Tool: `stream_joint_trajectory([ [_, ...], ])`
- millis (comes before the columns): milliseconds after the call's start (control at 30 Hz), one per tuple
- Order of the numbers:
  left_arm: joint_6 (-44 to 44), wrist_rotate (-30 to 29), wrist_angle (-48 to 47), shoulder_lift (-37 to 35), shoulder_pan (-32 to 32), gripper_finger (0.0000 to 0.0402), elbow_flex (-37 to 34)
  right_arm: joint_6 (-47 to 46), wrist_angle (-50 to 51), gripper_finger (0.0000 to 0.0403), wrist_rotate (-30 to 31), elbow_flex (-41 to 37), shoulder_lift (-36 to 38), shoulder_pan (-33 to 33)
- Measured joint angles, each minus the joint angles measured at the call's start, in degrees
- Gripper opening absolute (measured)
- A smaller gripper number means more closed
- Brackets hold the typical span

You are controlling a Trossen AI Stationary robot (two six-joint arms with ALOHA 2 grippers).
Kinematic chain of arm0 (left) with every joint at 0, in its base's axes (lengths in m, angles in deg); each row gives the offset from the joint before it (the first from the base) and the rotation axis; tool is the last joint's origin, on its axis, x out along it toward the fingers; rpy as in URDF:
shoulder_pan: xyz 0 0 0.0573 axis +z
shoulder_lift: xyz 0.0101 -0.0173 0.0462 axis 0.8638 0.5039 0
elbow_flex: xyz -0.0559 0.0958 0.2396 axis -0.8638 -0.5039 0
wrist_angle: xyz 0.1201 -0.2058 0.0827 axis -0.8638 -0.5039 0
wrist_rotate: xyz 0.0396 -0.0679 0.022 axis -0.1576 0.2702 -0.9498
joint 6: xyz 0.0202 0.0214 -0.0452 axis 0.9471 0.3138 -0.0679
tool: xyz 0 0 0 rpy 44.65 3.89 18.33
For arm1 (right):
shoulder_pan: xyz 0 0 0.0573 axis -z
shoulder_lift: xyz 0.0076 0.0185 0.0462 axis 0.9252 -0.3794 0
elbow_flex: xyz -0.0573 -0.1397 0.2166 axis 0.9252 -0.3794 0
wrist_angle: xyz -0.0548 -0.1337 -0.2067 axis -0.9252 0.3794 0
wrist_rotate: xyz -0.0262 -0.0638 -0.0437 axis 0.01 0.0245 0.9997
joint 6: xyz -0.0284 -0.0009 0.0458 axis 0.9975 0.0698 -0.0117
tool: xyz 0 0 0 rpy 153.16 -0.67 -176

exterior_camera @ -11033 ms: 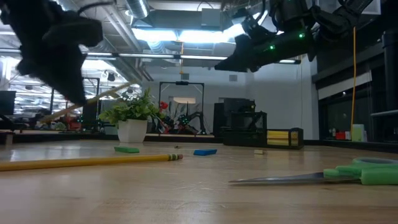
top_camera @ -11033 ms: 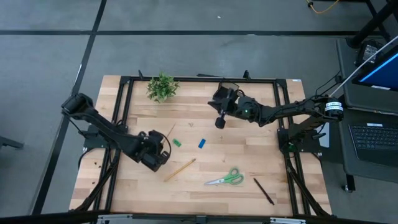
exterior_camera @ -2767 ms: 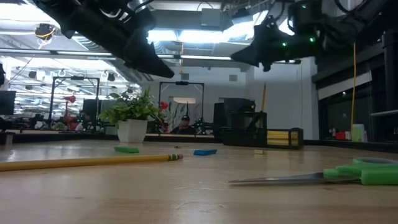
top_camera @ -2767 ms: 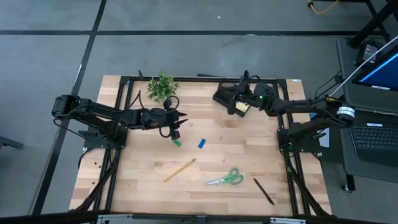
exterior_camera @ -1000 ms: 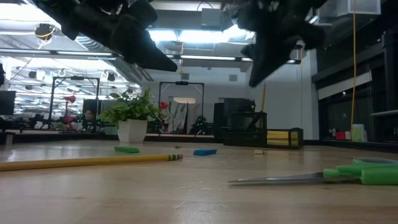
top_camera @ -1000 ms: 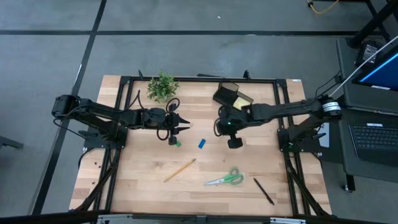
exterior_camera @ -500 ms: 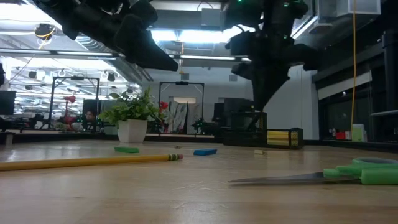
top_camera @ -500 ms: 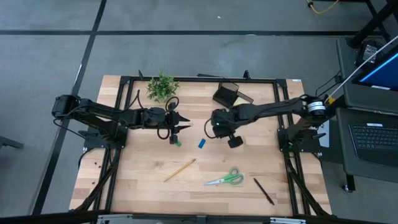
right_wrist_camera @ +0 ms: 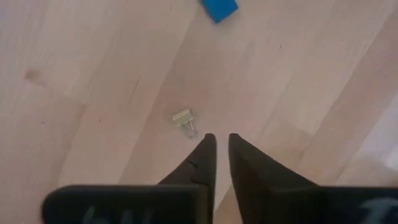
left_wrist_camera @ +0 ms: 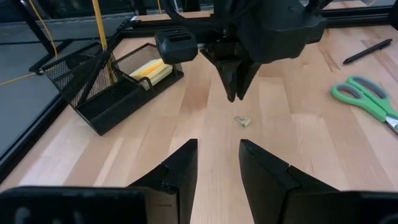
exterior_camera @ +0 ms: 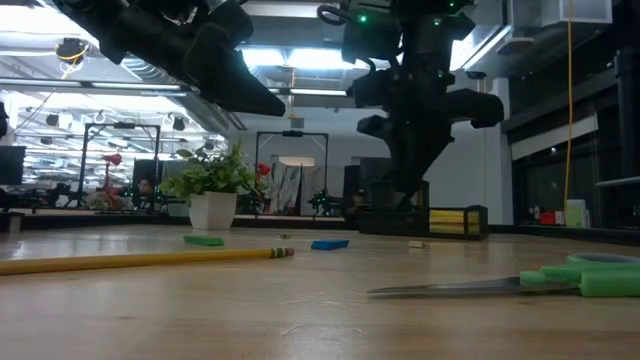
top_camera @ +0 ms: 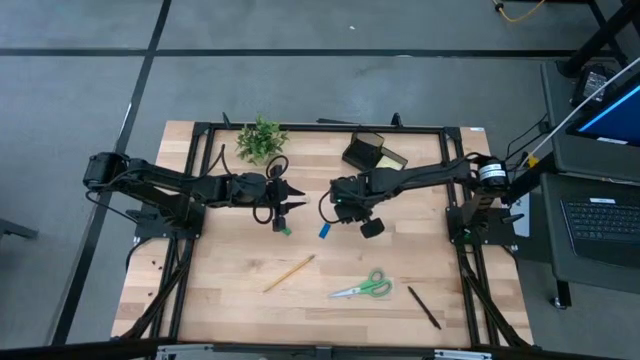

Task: Pick and place office supplies into organizer
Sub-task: Put the right brown binder clip into the black desk organizer

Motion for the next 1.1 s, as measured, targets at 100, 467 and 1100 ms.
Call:
stream_joint_trajectory([
  [100, 0.0, 0.0, 0.0, 0.0, 0.0, 0.0114, 0.0, 0.0, -0.1, 0.0081, 0.0, 0.0, 0.0, -0.6],
  [467, -0.3, 0.0, -6.1, 0.0, 0.0, 0.0114, 0.0, 6.7, -5.1, 0.0130, 0.0, -4.6, 0.0, -3.4],
  [1100, -0.5, 1.9, -6.7, 0.0, 0.0, 0.0114, 0.0, 10.4, -14.3, 0.0131, 0.0, -11.4, -0.6, -3.3],
])
